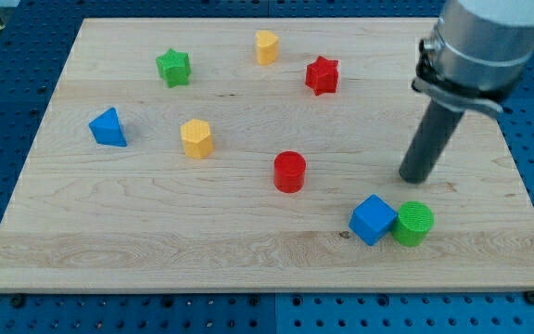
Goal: Move your arm towards the center left of the board
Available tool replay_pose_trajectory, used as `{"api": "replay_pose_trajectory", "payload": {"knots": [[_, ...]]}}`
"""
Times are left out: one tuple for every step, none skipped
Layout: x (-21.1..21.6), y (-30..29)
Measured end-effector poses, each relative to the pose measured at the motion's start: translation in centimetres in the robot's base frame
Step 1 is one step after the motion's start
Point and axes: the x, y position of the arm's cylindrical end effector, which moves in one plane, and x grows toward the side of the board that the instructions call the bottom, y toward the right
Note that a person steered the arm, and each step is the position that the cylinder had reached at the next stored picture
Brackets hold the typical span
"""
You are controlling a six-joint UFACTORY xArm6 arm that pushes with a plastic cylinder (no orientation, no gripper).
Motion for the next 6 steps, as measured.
{"api": "replay_pose_trajectory", "payload": {"knots": [[-2.2,-3.5],[-3.8,-8.8],[-7.0,-14.0],[-8.9,-22.2],[-11.4,-30.5],[-12.1,-38.3]]}}
